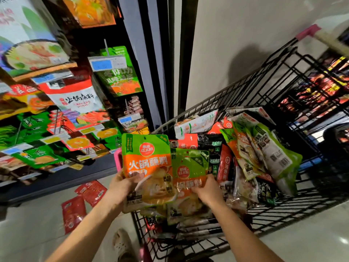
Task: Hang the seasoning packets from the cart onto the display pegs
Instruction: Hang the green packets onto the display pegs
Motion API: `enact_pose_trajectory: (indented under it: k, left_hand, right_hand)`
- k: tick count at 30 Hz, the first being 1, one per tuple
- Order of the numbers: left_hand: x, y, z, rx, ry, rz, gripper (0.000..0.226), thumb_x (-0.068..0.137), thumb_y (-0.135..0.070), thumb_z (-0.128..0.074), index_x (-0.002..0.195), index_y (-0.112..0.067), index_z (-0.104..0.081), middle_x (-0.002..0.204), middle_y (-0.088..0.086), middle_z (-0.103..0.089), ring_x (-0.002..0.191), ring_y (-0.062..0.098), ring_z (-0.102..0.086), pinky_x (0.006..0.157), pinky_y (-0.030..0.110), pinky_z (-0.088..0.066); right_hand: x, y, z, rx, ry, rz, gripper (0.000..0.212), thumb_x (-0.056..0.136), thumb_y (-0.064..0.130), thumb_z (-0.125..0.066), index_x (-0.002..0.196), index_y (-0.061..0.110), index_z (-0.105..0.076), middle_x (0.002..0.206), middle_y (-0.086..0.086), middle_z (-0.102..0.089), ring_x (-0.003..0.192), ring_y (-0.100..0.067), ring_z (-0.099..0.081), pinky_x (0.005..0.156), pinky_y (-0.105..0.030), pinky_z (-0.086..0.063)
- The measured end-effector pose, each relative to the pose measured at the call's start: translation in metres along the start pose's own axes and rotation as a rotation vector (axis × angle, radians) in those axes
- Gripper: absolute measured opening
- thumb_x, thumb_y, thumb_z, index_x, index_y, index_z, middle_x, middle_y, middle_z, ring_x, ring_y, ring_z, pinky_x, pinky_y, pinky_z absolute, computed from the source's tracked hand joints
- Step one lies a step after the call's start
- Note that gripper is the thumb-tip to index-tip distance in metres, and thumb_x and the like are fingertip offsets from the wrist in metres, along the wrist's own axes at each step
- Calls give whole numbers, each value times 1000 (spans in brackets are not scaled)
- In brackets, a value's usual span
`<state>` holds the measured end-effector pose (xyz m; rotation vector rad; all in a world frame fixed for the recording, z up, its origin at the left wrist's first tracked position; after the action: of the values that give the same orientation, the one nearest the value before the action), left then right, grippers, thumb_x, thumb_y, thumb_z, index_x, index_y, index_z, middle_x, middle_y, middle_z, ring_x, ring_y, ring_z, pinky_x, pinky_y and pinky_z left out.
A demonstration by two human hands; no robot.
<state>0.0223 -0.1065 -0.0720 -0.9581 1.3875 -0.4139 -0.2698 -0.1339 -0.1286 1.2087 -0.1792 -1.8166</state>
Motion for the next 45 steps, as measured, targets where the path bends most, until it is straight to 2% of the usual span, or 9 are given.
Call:
enact_pose_trajectory:
  k: [9, 13, 16, 19, 24, 31, 36, 42, 45]
  left_hand:
    - [-2, -1, 7, 64, -80, -105, 35, 85, 3, -75, 116, -10, -66, 102, 7, -78, 101, 31, -73, 84, 44, -60]
    - [0, -1, 10, 42, -76, -116, 38, 86, 2, -74, 122, -7, -65, 103, 5, -78, 94, 22, -75, 70, 27, -60]
    - [3, 1, 11, 56, -65, -115, 41, 88, 0, -74, 127, -8, -63, 113, 9, -76, 105, 30, -72, 84, 39, -61]
    - [4, 5, 8, 38, -60, -99, 40, 90, 0, -71, 128, -7, -62, 115, 13, -75, 108, 38, -70, 94, 56, -57]
    - [-1, 12, -4, -49, -37, -32, 26, 94, 1, -65, 119, -4, -65, 111, 18, -73, 101, 37, -69, 94, 51, -53]
    - [-20, 0, 3, -77, -28, 7, 48, 97, -58, -53, 111, -18, -73, 102, 5, -79, 95, 20, -76, 81, 36, -58]
    - [-25, -4, 7, -18, 67, -27, 54, 70, -28, -92, 117, -12, -71, 109, 12, -77, 98, 30, -75, 82, 39, -60]
    - [-22, 0, 12, -62, 87, 12, 37, 77, -1, -80, 113, -4, -70, 105, 19, -76, 92, 36, -75, 82, 43, -61]
    - [-22, -2, 23, -47, 114, -14, 38, 76, -4, -83, 112, -5, -72, 106, 18, -77, 94, 35, -75, 90, 48, -59]
  right_hand:
    - [-2, -1, 3, -87, -87, 113, 19, 94, 34, -74, 108, 23, -70, 110, -1, -67, 93, -20, -68, 83, -38, -57]
    - [-25, 18, 45, 192, -52, 247, 28, 103, 31, -59, 129, 22, -56, 120, 2, -65, 104, -13, -64, 75, -14, -49]
    - [-43, 36, 92, 235, -224, 353, 32, 102, 41, -57, 130, 25, -53, 121, 8, -67, 108, -8, -65, 92, -33, -55]
    - [-49, 59, 110, 494, -251, 420, 19, 103, 14, -59, 122, 18, -57, 106, 12, -69, 91, 10, -68, 76, -14, -55]
    - [-36, 99, 37, 493, -86, 347, 13, 101, 3, -60, 97, 16, -59, 95, -7, -72, 88, -25, -71, 73, -37, -60]
    - [-40, 124, -29, 229, -258, 361, 15, 102, 3, -54, 94, 9, -43, 75, 7, -42, 73, -19, -45, 68, -32, -32]
    - [-51, 136, -55, 172, -251, 380, 13, 102, 9, -55, 97, 14, -44, 83, 4, -51, 85, -24, -51, 75, -38, -42]
    - [-56, 122, -41, 446, -61, 437, 29, 104, 18, -61, 78, 10, -51, 66, 4, -55, 61, -12, -50, 59, -31, -38]
    - [-37, 77, -12, 295, -246, 228, 23, 103, 31, -61, 101, 9, -66, 94, -1, -69, 86, -21, -66, 71, -33, -47]
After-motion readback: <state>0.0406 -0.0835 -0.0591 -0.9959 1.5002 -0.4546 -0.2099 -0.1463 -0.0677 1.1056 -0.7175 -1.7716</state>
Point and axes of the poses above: each hand's wrist, its own x-axis towards the middle knuckle, its own z-axis out of the back of the hand, y = z × x, the point moved 6 cm from there along x, towards the middle knuckle
